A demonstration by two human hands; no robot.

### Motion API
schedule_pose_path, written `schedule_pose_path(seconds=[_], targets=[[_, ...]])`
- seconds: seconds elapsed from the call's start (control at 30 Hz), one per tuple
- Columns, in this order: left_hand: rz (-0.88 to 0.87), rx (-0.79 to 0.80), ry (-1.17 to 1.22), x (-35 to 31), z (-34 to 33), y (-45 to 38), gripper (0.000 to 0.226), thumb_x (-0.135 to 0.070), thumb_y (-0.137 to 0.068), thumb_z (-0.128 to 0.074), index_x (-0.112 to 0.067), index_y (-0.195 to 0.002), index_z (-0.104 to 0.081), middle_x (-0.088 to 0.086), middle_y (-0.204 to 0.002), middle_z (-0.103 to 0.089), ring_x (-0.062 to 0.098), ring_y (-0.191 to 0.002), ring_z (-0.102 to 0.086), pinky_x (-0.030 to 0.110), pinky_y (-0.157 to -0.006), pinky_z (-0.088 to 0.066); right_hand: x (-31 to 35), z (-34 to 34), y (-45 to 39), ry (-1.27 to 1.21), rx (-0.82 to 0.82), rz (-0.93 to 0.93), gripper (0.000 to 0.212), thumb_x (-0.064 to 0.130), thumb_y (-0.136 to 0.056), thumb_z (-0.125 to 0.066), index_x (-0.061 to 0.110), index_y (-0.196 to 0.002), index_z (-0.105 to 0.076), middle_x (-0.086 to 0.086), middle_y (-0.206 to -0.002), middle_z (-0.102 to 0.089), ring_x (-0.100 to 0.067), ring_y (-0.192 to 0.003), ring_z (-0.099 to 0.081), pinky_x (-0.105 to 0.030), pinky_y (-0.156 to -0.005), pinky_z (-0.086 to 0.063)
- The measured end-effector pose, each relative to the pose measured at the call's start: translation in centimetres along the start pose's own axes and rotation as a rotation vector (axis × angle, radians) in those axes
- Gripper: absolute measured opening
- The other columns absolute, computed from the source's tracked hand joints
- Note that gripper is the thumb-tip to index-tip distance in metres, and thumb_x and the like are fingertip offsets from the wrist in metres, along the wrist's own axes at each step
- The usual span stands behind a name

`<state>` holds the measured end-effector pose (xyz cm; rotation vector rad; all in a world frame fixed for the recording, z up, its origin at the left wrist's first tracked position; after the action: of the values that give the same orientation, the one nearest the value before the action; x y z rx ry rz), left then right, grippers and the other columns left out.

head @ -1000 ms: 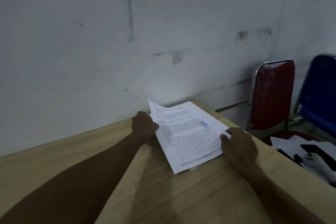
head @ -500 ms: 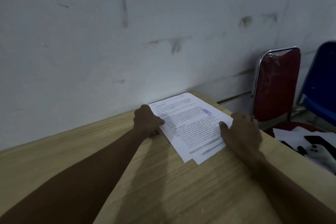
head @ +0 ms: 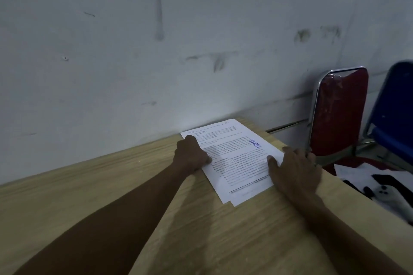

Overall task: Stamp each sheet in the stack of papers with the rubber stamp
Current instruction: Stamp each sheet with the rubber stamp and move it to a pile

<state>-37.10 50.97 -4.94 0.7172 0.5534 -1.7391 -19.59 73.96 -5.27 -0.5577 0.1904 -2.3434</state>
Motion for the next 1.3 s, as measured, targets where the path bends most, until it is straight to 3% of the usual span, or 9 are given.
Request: schedule_pose_path(seconds=[0.3,0.53,0.6,0.67,0.77,0.87,0.97,1.2,1.3], targets=[[-0.019,0.043,-0.053,-1.4,-0.9,0.8,0.055,-0.013,-0.061,-0.088,-0.005,-0.1,-0.052,0.016,-0.109,-0.059,0.029,-0.097,-0.063,0.031,-0.063,-0.051,0.1,-0.4,0.0,-0.007,0.031,0.027,0.071,0.066,-0.083,-0.056,0.015,-0.133,-0.05,-0.011,-0.134,-0.051,-0.033,-0.125,-0.043,-0.045,-0.1,-0.037],[-0.032,0.084,-0.003,-1.4,-0.9,0.9,0.06,-0.015,-0.063,-0.088,-0.001,-0.111,-0.054,0.015,-0.112,-0.061,0.028,-0.101,-0.061,0.034,-0.07,-0.054,0.1,-0.5,0.1,-0.002,0.039,0.03,0.071,0.066,-0.085,-0.053,0.015,-0.134,-0.049,-0.011,-0.137,-0.049,-0.033,-0.128,-0.04,-0.045,-0.103,-0.035],[-0.039,0.1,0.055,-1.8,-0.5,1.1,0.056,-0.017,-0.066,-0.087,-0.002,-0.111,-0.057,0.013,-0.109,-0.064,0.027,-0.095,-0.065,0.032,-0.063,-0.055,0.0,-0.2,0.1,0.003,0.03,0.027,0.071,0.067,-0.085,-0.051,0.015,-0.133,-0.05,-0.012,-0.137,-0.048,-0.033,-0.127,-0.039,-0.045,-0.101,-0.035],[-0.057,0.107,0.076,-2.2,0.3,1.4,0.037,-0.018,-0.07,-0.085,-0.004,-0.094,-0.061,0.013,-0.095,-0.067,0.023,-0.074,-0.066,0.025,-0.047,-0.049,0.0,0.3,0.5,0.006,0.012,0.044,0.07,0.066,-0.086,-0.051,0.016,-0.133,-0.05,-0.013,-0.137,-0.046,-0.033,-0.127,-0.037,-0.045,-0.101,-0.033],[-0.106,0.089,0.089,-2.7,3.0,2.8,0.031,-0.019,-0.075,-0.081,-0.012,-0.07,-0.051,0.01,-0.075,-0.062,0.019,-0.055,-0.058,0.019,-0.038,-0.04,1.7,1.4,2.6,-0.026,-0.012,0.123,0.066,0.061,-0.086,-0.055,0.018,-0.136,-0.049,-0.012,-0.139,-0.045,-0.033,-0.13,-0.034,-0.045,-0.104,-0.03],[-0.162,0.058,0.08,-2.5,6.4,4.9,0.029,-0.028,-0.074,-0.08,-0.011,-0.087,-0.06,0.01,-0.086,-0.066,0.02,-0.064,-0.061,0.021,-0.05,-0.042,4.5,3.2,5.7,-0.128,-0.045,0.235,0.056,0.052,-0.084,-0.063,0.018,-0.129,-0.057,-0.011,-0.132,-0.052,-0.032,-0.125,-0.039,-0.047,-0.1,-0.034],[-0.221,0.036,0.082,-2.5,10.3,8.4,0.034,-0.028,-0.077,-0.079,-0.01,-0.103,-0.067,0.007,-0.081,-0.07,0.014,-0.061,-0.064,0.015,-0.046,-0.041,7.5,4.7,9.4,-0.248,-0.008,0.347,0.045,0.045,-0.084,-0.066,0.018,-0.12,-0.062,-0.007,-0.121,-0.059,-0.028,-0.115,-0.046,-0.042,-0.091,-0.042],[-0.27,-0.094,0.127,1.5,19.9,17.8,0.029,-0.027,-0.079,-0.078,-0.011,-0.102,-0.069,0.004,-0.086,-0.07,0.011,-0.059,-0.066,0.02,-0.052,-0.046,14.5,7.4,19.4,-0.601,0.19,0.501,0.028,0.045,-0.085,-0.067,0.022,-0.101,-0.07,0.004,-0.093,-0.067,-0.013,-0.092,-0.062,-0.039,-0.083,-0.053],[-0.246,-0.158,0.135,4.7,23.1,21.6,0.024,-0.026,-0.08,-0.077,-0.011,-0.097,-0.071,0.003,-0.085,-0.071,0.012,-0.061,-0.068,0.023,-0.055,-0.047,17.8,8.8,24.4,-0.631,0.274,0.597,0.035,0.055,-0.087,-0.059,0.025,-0.1,-0.071,0.01,-0.085,-0.068,-0.005,-0.079,-0.063,-0.038,-0.077,-0.056]])
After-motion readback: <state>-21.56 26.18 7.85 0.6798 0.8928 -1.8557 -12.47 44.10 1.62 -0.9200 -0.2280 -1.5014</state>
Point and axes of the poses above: each hand's wrist, its own y-axis away from the middle knuckle, its own z-axis out of the back of the hand, x = y × z, the point moved 10 cm from there along -y, towards the middle knuckle
